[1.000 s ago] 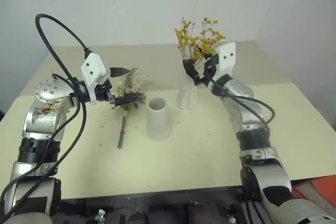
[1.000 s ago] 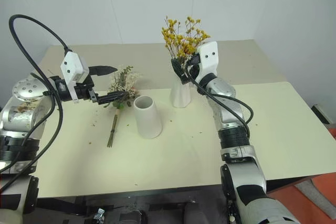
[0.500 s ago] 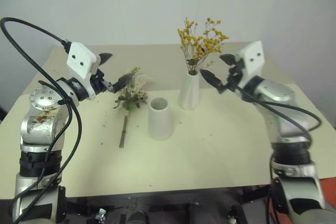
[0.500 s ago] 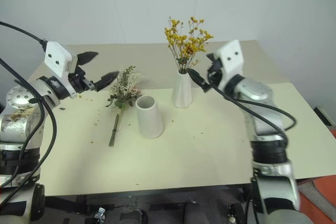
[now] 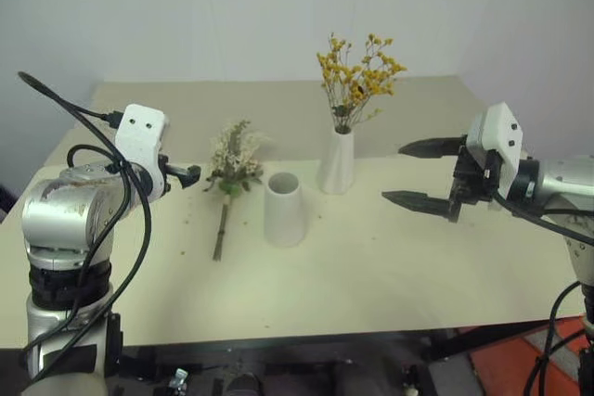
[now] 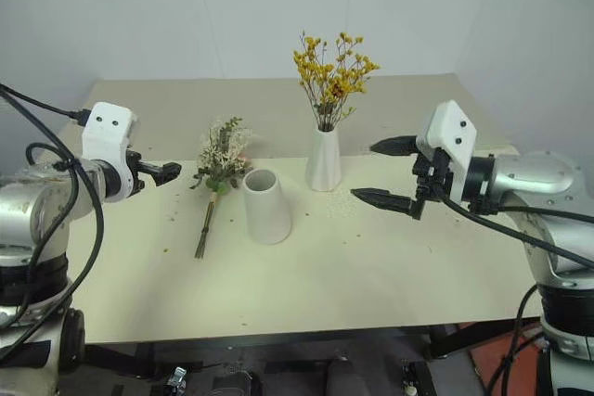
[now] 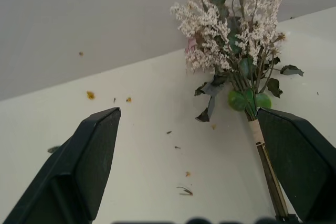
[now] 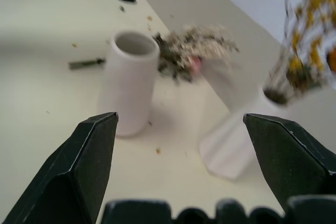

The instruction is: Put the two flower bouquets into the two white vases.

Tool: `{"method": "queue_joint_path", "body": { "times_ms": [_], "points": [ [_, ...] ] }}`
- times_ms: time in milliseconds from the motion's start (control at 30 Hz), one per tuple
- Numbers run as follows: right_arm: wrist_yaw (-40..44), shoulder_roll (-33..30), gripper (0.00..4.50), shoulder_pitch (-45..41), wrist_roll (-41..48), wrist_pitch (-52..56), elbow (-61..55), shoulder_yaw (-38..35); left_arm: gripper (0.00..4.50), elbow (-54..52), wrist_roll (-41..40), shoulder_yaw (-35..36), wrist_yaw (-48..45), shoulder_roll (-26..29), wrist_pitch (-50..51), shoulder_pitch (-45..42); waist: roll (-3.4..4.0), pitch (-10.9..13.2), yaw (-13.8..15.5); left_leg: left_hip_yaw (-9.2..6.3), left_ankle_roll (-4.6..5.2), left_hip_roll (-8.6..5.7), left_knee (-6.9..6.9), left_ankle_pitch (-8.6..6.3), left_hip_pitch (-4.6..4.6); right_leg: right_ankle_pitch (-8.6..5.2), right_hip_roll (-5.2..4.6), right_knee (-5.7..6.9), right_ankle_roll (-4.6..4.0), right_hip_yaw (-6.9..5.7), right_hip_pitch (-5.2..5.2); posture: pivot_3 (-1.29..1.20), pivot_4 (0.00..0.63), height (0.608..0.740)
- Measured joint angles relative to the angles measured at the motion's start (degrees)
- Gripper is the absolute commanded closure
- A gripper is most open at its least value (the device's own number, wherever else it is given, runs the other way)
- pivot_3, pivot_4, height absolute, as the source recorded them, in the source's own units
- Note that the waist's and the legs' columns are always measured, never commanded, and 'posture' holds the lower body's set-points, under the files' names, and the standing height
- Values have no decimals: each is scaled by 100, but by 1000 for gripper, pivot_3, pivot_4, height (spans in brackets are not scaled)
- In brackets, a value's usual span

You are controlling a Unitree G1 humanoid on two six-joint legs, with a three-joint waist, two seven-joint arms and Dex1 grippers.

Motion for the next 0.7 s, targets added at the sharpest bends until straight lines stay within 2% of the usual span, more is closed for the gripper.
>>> {"method": "queue_joint_path", "body": {
  "times_ms": [100,333,500,700],
  "points": [
    [50,7,17,-429,34,46,56,148,0,766,13,-287,18,-149,32,-292,-1,0,22,0,0,0,-1,0,-5,-1,-2,-5,1,-1,-1,0,150,740],
    [76,-1,17,-571,29,97,89,324,0,2737,158,-685,-18,-376,-326,-1088,-1,0,94,0,-1,-6,-4,-1,-31,24,-9,-11,-39,-3,-21,0,150,740],
    [26,-48,17,-632,53,208,-22,320,0,3408,139,-923,-280,-598,-390,-1503,-2,1,136,0,-1,-6,-3,-1,-31,18,-9,-11,-29,-5,-20,0,150,740],
    [-172,-49,17,-601,33,253,-98,319,0,3621,104,-1034,-398,-835,-247,-1640,-2,1,132,0,-1,-6,-3,-1,-31,18,-9,-9,-30,-4,-20,0,150,740]
  ]
}}
